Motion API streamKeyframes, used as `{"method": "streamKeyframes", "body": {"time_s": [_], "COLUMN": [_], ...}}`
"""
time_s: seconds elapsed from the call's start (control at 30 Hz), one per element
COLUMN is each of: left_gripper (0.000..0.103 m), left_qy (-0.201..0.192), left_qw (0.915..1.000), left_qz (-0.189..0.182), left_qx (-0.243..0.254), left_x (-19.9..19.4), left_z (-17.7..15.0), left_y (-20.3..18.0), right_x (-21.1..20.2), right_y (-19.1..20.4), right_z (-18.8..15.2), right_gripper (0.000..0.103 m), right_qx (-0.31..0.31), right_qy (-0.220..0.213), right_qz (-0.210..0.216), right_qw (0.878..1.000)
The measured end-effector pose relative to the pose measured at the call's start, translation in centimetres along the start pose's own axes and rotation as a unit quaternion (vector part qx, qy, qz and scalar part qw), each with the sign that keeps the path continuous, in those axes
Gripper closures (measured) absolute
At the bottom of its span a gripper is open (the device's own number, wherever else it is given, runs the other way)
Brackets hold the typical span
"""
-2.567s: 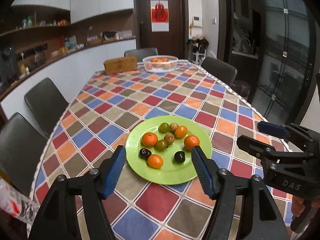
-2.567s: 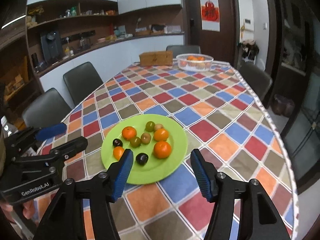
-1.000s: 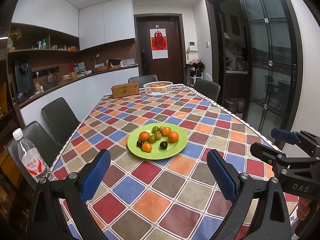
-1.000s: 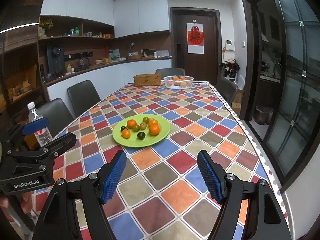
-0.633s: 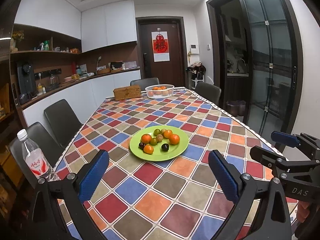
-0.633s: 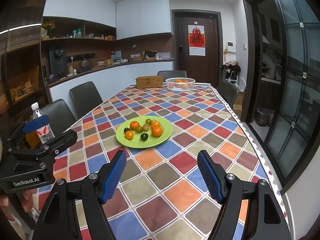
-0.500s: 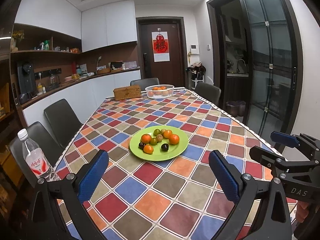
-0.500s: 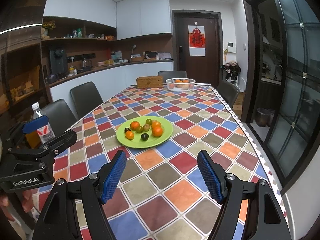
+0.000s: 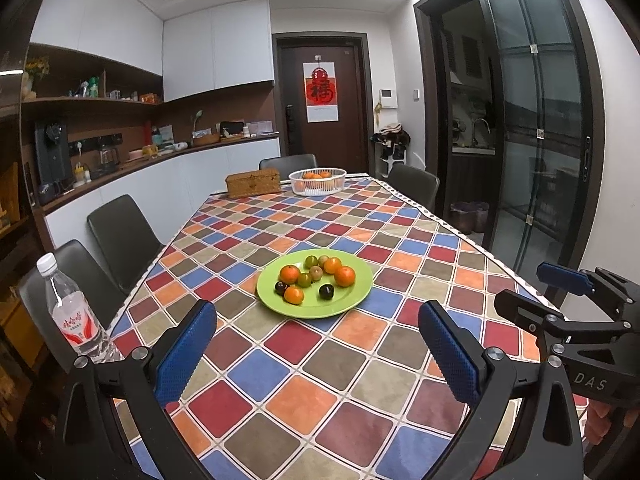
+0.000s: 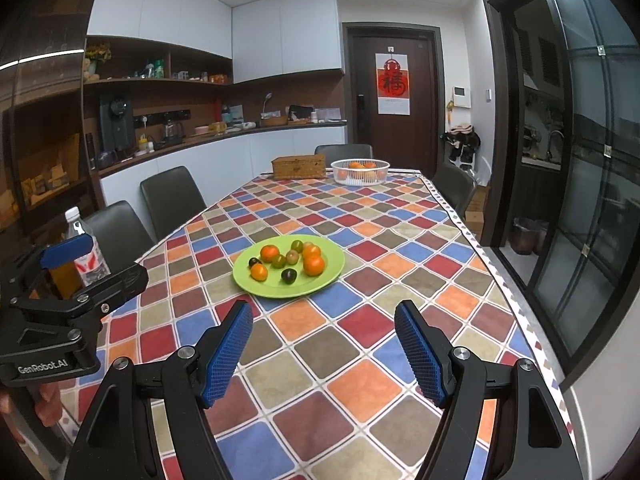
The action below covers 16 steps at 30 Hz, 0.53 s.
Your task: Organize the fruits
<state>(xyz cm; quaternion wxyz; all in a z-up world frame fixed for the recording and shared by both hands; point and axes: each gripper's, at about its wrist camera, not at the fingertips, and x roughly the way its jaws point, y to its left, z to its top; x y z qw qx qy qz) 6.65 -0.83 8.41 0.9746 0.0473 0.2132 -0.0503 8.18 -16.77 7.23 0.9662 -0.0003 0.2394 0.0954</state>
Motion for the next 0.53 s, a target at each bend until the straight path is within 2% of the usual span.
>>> {"method": "streamKeyframes", "body": {"time_s": [0.53], "left_gripper": [0.000], "left_qy": [0.001], "left_qw": [0.9999], "left_qz": [0.008], "left_qx": [-0.007], "left_x": [-0.06], "left_z": [-0.12], "left_y": [0.21], "right_x": [-0.19], "right_y": [-0.16], "right_z": [0.03], "right_gripper": [0.029], "right_qx": [0.001], "right_qy": [0.002], "right_qz": [0.001], "right_qw": [1.000]}}
